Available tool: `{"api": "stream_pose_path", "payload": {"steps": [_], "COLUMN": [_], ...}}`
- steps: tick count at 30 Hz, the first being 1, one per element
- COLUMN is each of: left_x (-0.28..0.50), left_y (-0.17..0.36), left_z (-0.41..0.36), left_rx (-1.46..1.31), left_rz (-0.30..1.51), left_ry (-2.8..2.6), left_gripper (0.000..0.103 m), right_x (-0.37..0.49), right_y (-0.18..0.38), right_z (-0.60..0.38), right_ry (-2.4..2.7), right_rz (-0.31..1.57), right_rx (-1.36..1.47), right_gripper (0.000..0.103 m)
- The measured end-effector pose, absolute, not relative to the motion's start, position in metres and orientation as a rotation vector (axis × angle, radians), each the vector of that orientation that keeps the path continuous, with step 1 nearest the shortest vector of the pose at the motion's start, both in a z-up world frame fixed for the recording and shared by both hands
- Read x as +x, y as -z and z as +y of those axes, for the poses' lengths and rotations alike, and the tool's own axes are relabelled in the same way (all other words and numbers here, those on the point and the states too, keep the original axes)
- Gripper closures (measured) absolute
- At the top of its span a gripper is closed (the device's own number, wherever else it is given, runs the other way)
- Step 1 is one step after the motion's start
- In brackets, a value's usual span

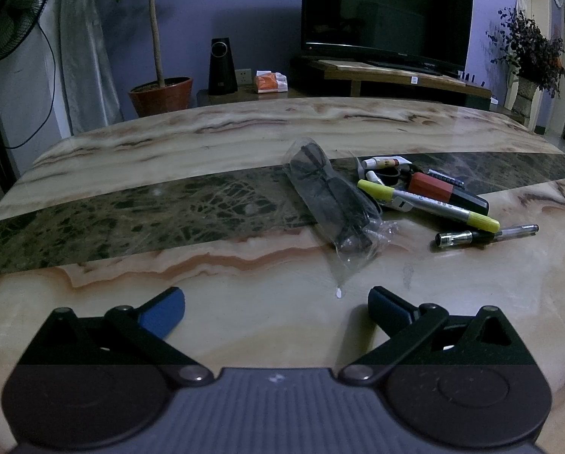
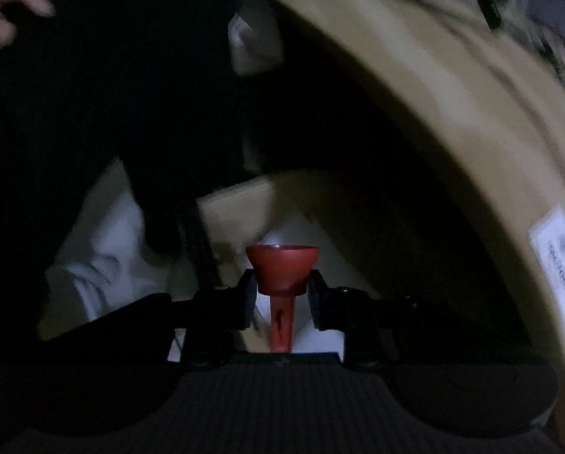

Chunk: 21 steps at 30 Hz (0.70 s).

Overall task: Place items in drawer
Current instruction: 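Lower the red funnel with the right gripper into the drawer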

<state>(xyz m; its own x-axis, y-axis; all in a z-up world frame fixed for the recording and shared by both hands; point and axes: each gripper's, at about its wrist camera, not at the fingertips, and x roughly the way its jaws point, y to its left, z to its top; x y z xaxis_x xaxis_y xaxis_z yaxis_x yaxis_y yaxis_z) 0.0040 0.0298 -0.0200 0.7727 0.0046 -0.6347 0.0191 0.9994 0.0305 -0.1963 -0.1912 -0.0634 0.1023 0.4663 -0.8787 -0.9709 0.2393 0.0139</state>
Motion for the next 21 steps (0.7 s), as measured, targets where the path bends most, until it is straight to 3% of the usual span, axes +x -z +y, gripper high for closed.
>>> {"api": "stream_pose_path", "payload": {"steps": [21], "left_x": [0.004], "left_y": [0.02], "left_z": [0.03], "left_rx": [0.036], "left_rz": [0.688], "left_ry": [0.008], "left_gripper": [0.0], "right_x": [-0.163], "right_y": [0.138], "right_z": [-0.196], "right_ry": [-0.911], "right_rz": [1.178], "right_rx": [-0.68], "right_gripper": [0.072]}}
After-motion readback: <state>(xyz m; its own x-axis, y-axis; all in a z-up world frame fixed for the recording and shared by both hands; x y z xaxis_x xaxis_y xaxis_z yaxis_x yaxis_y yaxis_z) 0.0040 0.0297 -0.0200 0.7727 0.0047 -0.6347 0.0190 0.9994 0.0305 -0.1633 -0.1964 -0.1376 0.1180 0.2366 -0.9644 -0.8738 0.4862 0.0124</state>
